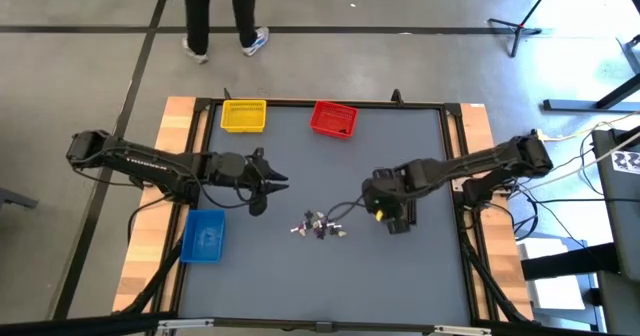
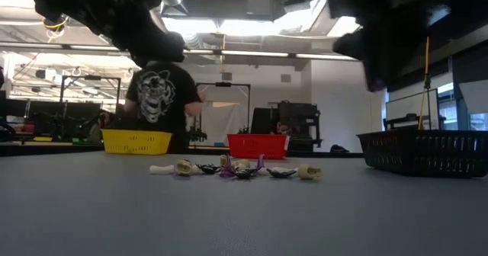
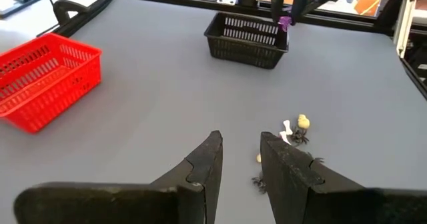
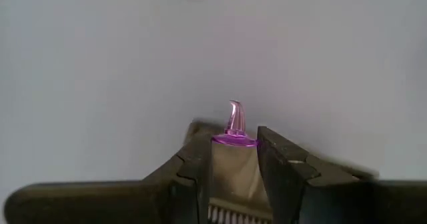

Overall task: Sort Halloween decoration
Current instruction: Put the purple hat toy into the black bin, then put the white bone toy into the blue bin

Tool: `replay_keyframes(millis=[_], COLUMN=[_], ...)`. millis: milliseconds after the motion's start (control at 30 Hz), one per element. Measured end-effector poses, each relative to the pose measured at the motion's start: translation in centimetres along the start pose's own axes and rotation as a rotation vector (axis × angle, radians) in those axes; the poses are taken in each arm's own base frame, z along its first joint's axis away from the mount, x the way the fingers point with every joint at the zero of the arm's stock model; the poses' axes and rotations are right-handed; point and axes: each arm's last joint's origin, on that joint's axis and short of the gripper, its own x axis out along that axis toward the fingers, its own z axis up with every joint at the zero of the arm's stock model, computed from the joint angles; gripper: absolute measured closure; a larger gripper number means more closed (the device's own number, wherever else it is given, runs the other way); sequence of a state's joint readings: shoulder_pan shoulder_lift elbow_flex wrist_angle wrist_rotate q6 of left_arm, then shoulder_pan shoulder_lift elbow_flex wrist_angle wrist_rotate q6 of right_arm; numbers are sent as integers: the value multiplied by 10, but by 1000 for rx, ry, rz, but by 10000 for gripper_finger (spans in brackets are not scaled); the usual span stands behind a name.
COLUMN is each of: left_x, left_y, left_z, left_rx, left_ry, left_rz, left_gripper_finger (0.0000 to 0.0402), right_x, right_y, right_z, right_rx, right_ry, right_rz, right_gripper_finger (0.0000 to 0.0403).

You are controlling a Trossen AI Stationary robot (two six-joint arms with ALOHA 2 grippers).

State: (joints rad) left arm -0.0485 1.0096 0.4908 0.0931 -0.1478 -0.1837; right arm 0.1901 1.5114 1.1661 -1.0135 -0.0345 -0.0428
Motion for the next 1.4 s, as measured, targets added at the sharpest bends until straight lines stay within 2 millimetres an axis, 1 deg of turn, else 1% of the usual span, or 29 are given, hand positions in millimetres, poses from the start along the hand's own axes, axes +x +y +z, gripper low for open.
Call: replay_keyframes(millis=[200,333,467,767,900,1200,1300,1400], left_x=[-1,-1,-2,-2,-2,-2,-2,-1], left_y=[-5,-8,-10,-11,-11,-9,-9,-8], left_z=[-1,-2,-2,-2,-2,-2,-2,-2], left_rx=[10,16,20,-1,-55,-58,-63,-109], left_ry=[3,5,6,7,8,-4,-4,-10], left_rz=[-23,-37,-46,-47,-46,5,5,35], left_gripper_finger=[308,308,308,308,308,307,307,301], right_x=[8,15,19,19,19,19,19,19], right_y=[11,13,13,13,13,13,13,13], right_z=[-20,-29,-32,-32,-32,-32,-31,-31], right_rx=[72,95,97,98,98,99,99,99], right_ry=[155,220,232,232,232,224,222,222], right_rz=[-88,-140,-140,-132,-132,-132,-131,-131], right_gripper_finger=[297,297,297,295,279,218,209,205])
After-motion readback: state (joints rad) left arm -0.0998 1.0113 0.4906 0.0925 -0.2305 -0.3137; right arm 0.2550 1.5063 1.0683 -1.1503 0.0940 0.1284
